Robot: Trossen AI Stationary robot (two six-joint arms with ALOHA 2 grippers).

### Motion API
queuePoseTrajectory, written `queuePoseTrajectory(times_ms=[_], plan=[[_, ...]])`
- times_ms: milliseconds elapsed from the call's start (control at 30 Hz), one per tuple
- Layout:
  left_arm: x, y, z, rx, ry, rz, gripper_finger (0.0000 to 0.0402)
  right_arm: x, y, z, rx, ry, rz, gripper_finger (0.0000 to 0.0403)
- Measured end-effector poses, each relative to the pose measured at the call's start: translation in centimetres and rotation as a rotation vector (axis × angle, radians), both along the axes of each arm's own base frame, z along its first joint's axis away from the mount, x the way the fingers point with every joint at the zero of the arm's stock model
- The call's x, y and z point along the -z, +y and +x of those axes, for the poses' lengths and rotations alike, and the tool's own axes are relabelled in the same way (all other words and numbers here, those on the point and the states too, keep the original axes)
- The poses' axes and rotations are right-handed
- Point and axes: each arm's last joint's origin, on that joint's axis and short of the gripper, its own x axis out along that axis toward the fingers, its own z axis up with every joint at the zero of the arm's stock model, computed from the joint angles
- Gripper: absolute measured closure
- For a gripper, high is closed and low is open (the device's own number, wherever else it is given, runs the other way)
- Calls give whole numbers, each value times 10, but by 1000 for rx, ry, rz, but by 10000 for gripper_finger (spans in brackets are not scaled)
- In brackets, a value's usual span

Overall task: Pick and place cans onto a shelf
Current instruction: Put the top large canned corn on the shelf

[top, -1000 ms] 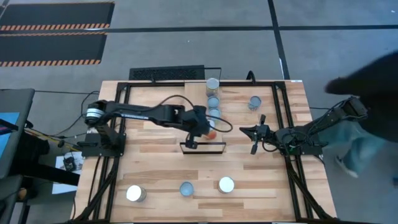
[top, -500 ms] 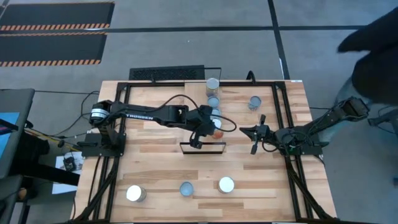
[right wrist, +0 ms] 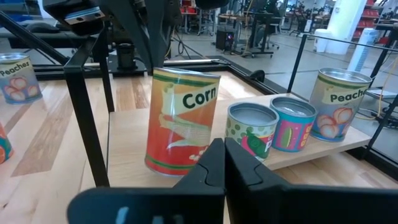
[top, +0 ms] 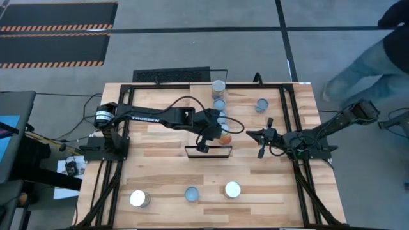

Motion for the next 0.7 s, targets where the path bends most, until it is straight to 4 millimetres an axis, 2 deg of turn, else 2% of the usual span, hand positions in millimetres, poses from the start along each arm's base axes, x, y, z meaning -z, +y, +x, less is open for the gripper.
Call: queuePoseTrajectory(times_ms=[300,700], plan=[[5,19,-2,-47,27,5,402,0,0,0,0,0,0,391],[7,20,-4,-71,48,-38,401,0,0,0,0,0,0,391]])
